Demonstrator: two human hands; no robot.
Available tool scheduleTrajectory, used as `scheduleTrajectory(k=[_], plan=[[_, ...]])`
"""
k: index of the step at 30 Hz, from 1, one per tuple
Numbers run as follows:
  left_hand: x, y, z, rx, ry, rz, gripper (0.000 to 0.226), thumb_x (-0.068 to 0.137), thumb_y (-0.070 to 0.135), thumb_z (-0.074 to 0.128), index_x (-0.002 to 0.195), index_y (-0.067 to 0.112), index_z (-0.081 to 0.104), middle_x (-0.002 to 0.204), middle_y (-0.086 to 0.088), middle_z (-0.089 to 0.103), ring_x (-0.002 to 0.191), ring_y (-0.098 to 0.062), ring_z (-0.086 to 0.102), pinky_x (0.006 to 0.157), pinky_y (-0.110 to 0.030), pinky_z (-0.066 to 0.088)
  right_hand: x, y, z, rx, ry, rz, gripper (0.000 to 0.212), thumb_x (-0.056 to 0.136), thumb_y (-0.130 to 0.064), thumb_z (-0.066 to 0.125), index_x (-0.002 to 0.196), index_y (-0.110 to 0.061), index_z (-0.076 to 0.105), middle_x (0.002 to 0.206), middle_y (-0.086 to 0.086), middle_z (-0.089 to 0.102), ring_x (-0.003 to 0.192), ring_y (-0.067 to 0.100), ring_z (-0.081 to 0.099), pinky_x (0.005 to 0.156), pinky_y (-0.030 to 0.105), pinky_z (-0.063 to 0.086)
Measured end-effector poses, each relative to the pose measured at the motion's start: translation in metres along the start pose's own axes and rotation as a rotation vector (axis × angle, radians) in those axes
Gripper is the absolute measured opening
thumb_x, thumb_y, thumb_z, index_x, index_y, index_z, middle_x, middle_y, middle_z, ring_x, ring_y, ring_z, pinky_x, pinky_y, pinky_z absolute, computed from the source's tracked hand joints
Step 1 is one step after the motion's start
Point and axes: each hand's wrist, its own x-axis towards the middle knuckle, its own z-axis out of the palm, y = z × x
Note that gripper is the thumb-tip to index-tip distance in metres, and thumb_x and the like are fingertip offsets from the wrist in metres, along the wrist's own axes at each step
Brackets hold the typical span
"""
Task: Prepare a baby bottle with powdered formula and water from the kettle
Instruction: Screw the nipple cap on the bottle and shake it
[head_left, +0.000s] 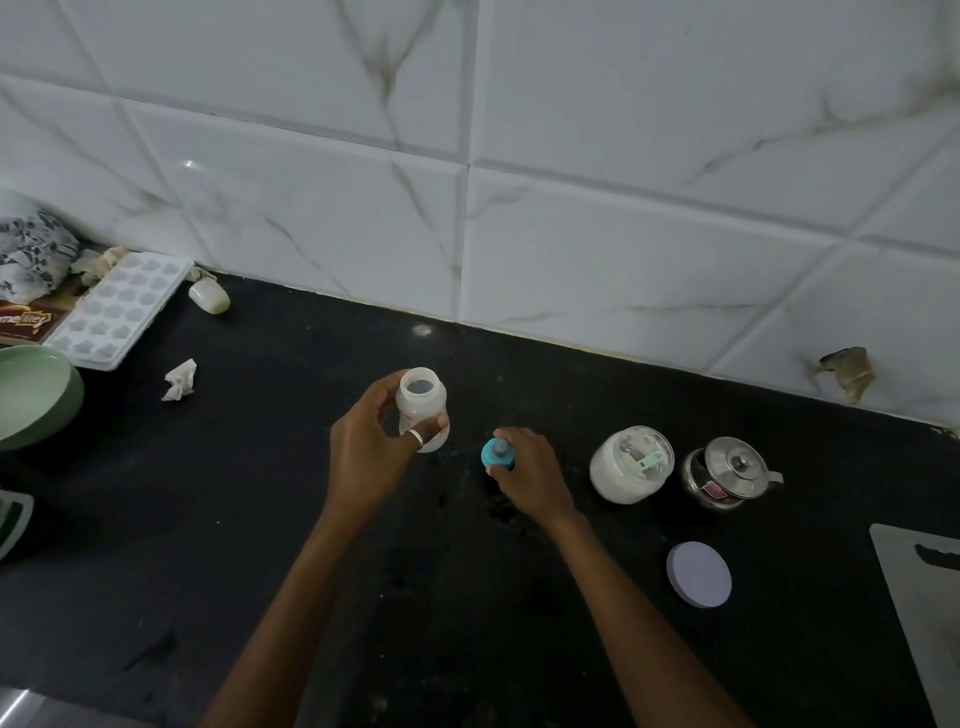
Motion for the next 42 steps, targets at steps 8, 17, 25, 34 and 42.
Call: scheduleTrajectory(k=[8,17,25,34,42], plan=[[-0.014,0.039,0.02,0.003,-0.001,0.041,0.057,0.076,0.025,0.091,0.128,0.03,0.067,0.114,0.021,0.072,0.108,0.007,0.066,0.084,-0.004,0.049,-0.027,-0.027,-0.088,0.01,0.141,-0.096,0.056,0.082,-0.016,0.081,0.134,-0.017,0.062,0.134,0.0,0.064,0.123,0.017,0.059,0.107,0.034,0.048],[-0.031,0.13,0.066,-0.022,-0.114,0.207,0.059,0.076,0.029,0.091,0.13,0.025,0.066,0.112,0.017,0.072,0.104,0.003,0.068,0.085,-0.008,0.052,-0.077,-0.1,-0.266,-0.008,0.113,-0.263,0.051,0.083,-0.017,0.082,0.129,-0.029,0.063,0.123,-0.011,0.064,0.101,0.001,0.065,0.087,0.016,0.053],[-0.03,0.212,0.088,0.047,-0.148,0.382,0.063,0.082,0.033,0.085,0.139,0.021,0.06,0.128,0.006,0.07,0.111,-0.007,0.062,0.091,-0.012,0.041,-0.108,-0.17,-0.361,-0.19,0.016,-0.493,0.044,0.085,-0.008,0.08,0.125,-0.023,0.067,0.125,-0.01,0.065,0.115,0.012,0.063,0.094,0.024,0.057],[-0.034,0.245,0.089,0.111,-0.127,0.412,0.064,0.08,0.037,0.085,0.138,0.021,0.061,0.13,0.003,0.071,0.115,-0.014,0.066,0.096,-0.024,0.046,-0.117,-0.198,-0.39,-0.438,-0.114,-0.563,0.046,0.083,-0.002,0.077,0.123,-0.023,0.068,0.122,-0.014,0.065,0.115,0.005,0.058,0.092,0.019,0.051],[-0.039,0.249,0.081,0.141,-0.114,0.401,0.065,0.078,0.036,0.088,0.136,0.023,0.062,0.126,0.006,0.073,0.108,-0.007,0.066,0.101,-0.027,0.052,-0.111,-0.199,-0.382,-0.492,-0.131,-0.596,0.046,0.082,-0.005,0.078,0.122,-0.025,0.069,0.12,-0.014,0.066,0.109,0.004,0.059,0.084,0.016,0.046]])
